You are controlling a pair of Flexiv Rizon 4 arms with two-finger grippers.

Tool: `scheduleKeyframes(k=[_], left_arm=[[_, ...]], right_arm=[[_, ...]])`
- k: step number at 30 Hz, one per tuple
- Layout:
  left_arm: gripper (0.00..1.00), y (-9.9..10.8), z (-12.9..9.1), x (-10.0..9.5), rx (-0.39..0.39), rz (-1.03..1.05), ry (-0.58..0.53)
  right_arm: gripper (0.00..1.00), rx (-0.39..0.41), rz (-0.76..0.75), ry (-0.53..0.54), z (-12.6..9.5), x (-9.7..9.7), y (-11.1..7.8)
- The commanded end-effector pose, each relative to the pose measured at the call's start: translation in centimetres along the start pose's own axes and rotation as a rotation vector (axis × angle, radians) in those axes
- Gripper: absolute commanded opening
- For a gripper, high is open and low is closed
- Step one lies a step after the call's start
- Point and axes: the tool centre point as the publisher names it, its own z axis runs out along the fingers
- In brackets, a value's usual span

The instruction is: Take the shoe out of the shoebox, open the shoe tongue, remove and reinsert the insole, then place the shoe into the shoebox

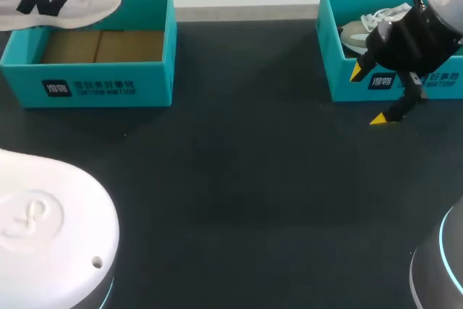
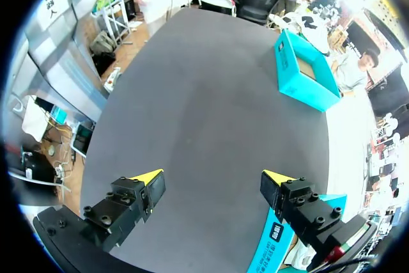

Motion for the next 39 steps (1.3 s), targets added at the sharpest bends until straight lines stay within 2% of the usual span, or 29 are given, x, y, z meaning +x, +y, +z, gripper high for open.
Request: scheduleKeyframes(k=[1, 2, 7, 25, 32, 39], left_arm=[[0.00, -0.6, 0.0, -0.3, -0.275, 0.387, 0.112], [0.00, -0.2, -0.1, -0.1, -0.271, 0.370, 0.066], [0.00, 1.0, -0.8, -0.3, -0.284, 0.319, 0.041], [0.00, 1.3, -0.7, -0.7, -0.227, 0.239, 0.026], [0.00, 3.9, -0.6, -1.1, -0.219, 0.127, 0.008], [0.00, 6.0, -0.4, -1.1, -0.251, 0.021, 0.028]], right_arm=[[1.00, 0.002, 0.000, 0.002, 0.1, -0.1, 0.0], [1.00, 0.002, 0.000, 0.002, 0.1, -0.1, 0.0], [1.00, 0.002, 0.000, 0.002, 0.1, -0.1, 0.0], [1.00, 0.002, 0.000, 0.002, 0.1, -0.1, 0.0], [1.00, 0.002, 0.000, 0.002, 0.1, -0.1, 0.0], [1.00, 0.002, 0.000, 0.002, 0.1, -0.1, 0.0]])
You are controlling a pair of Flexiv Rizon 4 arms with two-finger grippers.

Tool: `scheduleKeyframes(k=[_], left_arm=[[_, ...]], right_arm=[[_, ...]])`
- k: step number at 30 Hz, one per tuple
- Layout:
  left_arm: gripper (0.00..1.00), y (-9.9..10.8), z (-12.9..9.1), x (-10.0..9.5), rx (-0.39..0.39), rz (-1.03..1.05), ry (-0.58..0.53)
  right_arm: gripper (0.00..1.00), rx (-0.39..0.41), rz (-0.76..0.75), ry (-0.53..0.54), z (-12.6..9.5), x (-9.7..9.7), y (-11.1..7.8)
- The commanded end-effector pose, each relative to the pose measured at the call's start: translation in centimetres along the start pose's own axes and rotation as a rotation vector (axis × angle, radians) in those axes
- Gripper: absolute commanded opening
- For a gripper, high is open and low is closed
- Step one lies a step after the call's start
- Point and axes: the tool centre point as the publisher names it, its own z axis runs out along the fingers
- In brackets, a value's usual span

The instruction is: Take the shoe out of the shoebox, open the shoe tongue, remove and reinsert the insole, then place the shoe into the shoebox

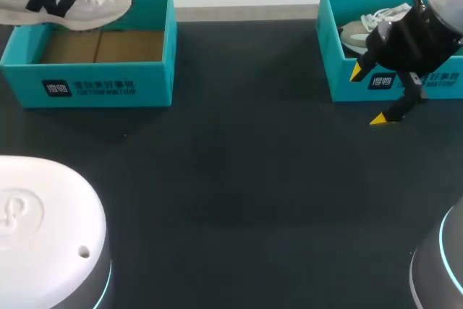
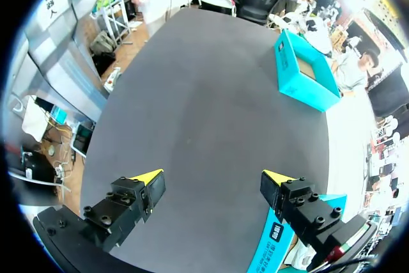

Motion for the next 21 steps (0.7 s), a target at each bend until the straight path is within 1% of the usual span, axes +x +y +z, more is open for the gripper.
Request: scheduleKeyframes(k=[1, 3, 8, 13, 16, 21], left_arm=[[0.00, 1.7, 1.0, -0.3, 0.003, -0.023, 0.020], [0.00, 2.1, 1.6, -0.5, -0.008, -0.035, 0.041], [0.00, 2.5, 3.5, -1.3, 0.004, -0.040, 0.050], [0.00, 2.3, 5.2, -2.3, 0.004, -0.036, 0.054], [0.00, 2.2, 6.2, -2.8, 0.029, -0.036, 0.043], [0.00, 1.8, 6.9, -3.3, 0.057, -0.017, 0.070]], right_arm=[[1.00, 0.002, 0.000, 0.002, 0.1, -0.1, 0.0], [1.00, 0.002, 0.000, 0.002, 0.1, -0.1, 0.0], [1.00, 0.002, 0.000, 0.002, 0.1, -0.1, 0.0], [1.00, 0.002, 0.000, 0.002, 0.1, -0.1, 0.0], [1.00, 0.002, 0.000, 0.002, 0.1, -0.1, 0.0], [1.00, 0.002, 0.000, 0.002, 0.1, -0.1, 0.0]])
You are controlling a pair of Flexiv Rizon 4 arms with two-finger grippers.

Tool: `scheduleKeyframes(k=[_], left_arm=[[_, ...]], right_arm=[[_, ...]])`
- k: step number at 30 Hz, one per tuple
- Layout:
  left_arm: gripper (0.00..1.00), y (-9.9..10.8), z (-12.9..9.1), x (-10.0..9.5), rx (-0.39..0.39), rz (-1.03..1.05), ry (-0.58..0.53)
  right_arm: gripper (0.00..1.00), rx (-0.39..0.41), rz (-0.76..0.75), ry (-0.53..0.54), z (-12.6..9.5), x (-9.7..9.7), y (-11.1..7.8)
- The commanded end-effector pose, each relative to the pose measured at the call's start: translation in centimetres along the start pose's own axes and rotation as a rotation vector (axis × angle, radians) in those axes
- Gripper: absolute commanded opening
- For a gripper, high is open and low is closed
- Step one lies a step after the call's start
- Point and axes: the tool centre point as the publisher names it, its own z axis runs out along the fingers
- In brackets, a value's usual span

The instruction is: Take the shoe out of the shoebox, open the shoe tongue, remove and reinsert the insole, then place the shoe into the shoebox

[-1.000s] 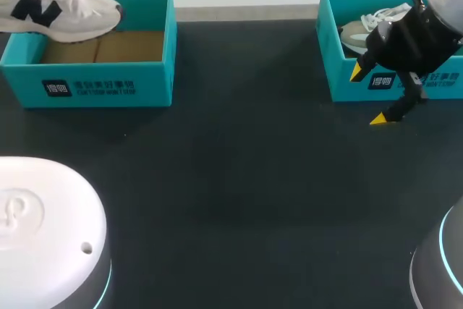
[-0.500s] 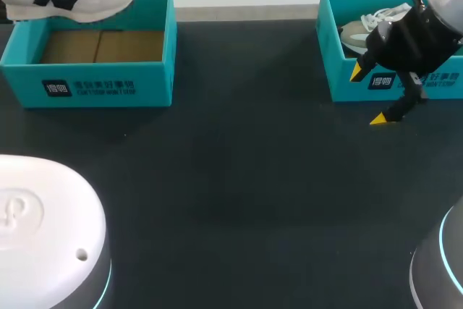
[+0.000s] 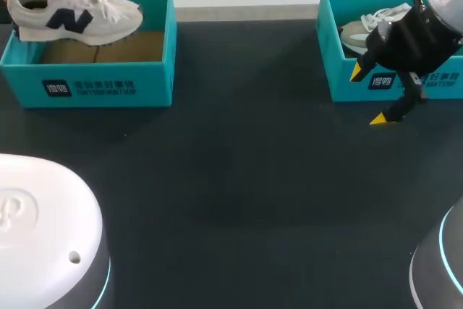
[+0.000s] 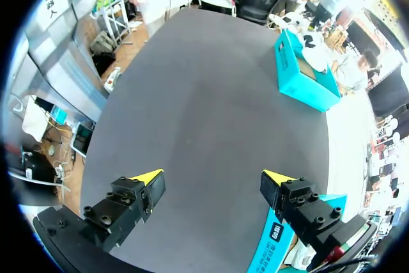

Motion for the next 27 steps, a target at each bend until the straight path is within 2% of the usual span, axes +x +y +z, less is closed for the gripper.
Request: scheduleKeyframes(k=[1, 20, 27], left_arm=[[0.00, 0.4, 0.2, -0.3, 0.016, 0.008, 0.020], [0.00, 0.4, 0.2, -0.3, 0.016, 0.008, 0.020], [0.00, 1.1, 1.8, -1.4, 0.007, 0.013, -0.010]], right_arm=[[1.00, 0.002, 0.000, 0.002, 0.1, -0.1, 0.0], [1.00, 0.002, 0.000, 0.002, 0.1, -0.1, 0.0], [1.00, 0.002, 0.000, 0.002, 0.1, -0.1, 0.0]])
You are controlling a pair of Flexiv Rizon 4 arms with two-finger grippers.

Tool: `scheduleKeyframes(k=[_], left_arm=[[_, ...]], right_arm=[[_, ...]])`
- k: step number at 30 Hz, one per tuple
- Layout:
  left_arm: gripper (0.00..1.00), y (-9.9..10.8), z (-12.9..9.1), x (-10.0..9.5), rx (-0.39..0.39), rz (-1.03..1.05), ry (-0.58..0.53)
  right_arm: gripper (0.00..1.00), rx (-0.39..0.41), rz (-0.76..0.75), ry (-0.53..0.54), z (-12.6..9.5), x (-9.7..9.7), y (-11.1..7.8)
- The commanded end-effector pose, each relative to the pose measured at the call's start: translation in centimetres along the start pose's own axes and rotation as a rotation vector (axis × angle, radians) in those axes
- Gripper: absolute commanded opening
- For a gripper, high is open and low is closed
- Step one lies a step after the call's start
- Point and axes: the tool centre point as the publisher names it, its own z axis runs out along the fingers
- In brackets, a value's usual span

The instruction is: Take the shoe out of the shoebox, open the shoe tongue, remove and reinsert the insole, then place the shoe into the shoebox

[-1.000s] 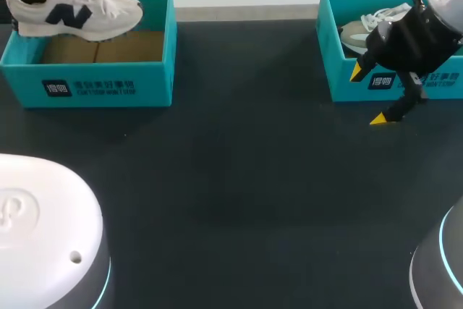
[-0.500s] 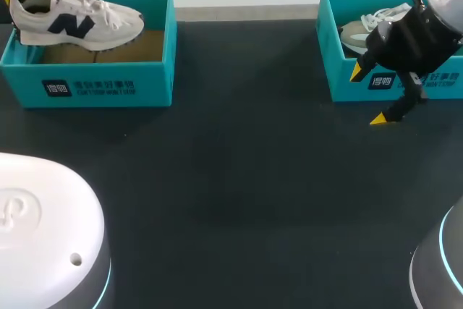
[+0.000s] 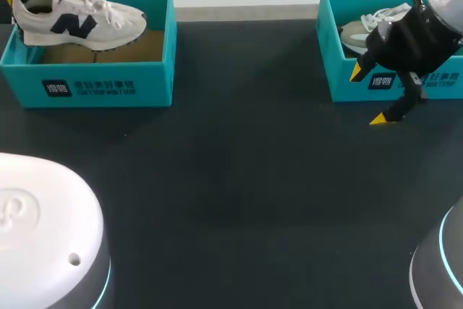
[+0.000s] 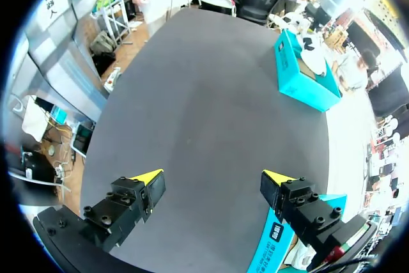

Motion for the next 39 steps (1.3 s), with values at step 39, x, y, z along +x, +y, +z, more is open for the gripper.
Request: scheduleKeyframes(k=[39], left_arm=[[0.00, -3.3, 5.9, -4.5, 0.021, 0.044, -0.030]], right_arm=[[1.00, 0.002, 0.000, 0.002, 0.1, -0.1, 0.0]])
